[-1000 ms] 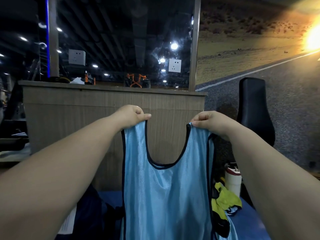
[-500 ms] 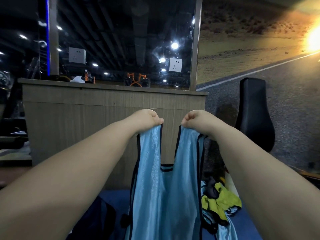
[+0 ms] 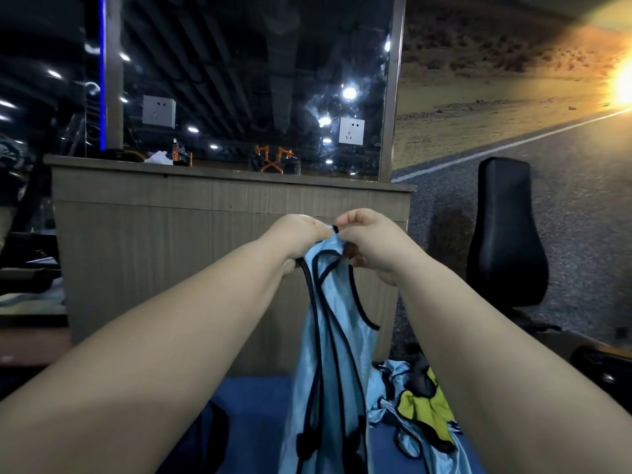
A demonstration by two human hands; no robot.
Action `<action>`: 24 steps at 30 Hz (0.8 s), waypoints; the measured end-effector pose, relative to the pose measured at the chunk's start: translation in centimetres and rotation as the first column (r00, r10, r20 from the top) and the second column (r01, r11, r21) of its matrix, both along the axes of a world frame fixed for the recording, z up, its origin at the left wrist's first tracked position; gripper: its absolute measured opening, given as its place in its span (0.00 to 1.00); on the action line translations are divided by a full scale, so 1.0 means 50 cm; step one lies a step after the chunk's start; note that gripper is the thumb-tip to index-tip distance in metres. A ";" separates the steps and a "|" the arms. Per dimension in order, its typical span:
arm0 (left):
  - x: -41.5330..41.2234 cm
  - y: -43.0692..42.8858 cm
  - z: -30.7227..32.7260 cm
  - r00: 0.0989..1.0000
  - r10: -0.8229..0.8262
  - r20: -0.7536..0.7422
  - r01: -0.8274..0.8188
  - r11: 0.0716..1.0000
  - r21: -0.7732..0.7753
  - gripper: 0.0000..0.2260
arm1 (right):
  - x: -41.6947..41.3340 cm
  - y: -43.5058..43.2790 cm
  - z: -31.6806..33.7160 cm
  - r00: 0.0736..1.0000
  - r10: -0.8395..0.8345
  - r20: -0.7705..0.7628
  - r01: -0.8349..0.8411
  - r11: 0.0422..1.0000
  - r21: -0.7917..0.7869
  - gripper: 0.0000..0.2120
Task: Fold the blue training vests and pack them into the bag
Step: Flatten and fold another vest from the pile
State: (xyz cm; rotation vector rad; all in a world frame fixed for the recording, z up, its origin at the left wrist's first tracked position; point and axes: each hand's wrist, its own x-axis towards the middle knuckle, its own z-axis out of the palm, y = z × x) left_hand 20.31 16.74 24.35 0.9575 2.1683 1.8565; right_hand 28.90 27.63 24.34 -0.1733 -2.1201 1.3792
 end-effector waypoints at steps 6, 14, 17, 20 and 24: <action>0.007 -0.017 -0.004 0.995 -0.075 0.072 0.066 0.990 0.123 0.08 | 0.007 -0.003 -0.010 0.997 -0.072 -0.013 0.073 0.939 0.335 0.16; 0.011 -0.029 0.006 0.959 -0.250 0.136 0.212 0.946 0.245 0.10 | -0.011 0.012 -0.018 0.971 -0.220 -0.098 0.239 0.836 0.493 0.20; 0.003 -0.029 0.005 0.946 -0.300 0.126 0.248 0.914 0.321 0.14 | -0.018 0.019 -0.017 0.985 -0.154 -0.073 0.170 0.937 0.307 0.09; -0.006 -0.030 -0.013 0.943 -0.296 0.155 0.193 0.862 0.469 0.16 | -0.022 0.035 -0.013 0.977 -0.174 -0.121 0.196 0.959 0.204 0.02; -0.016 -0.025 -0.082 0.951 -0.286 0.118 0.261 0.946 0.190 0.41 | -0.025 0.054 -0.005 0.972 -0.194 -0.132 0.211 0.968 0.132 0.01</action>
